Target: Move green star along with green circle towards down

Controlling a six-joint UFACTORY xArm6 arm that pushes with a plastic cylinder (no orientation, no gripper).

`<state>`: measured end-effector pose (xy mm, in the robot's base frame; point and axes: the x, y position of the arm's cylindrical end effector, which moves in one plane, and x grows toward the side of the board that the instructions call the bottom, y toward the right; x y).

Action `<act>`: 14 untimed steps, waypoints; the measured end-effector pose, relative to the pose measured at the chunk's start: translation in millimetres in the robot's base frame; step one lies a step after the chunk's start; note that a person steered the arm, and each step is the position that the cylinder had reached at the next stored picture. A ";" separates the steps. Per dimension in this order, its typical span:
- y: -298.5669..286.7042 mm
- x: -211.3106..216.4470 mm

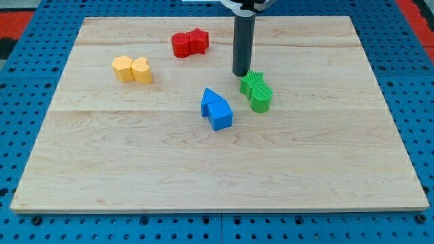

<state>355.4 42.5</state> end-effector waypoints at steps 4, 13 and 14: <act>52.0 23.2; 52.1 117.5; 52.1 127.5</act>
<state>482.9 94.5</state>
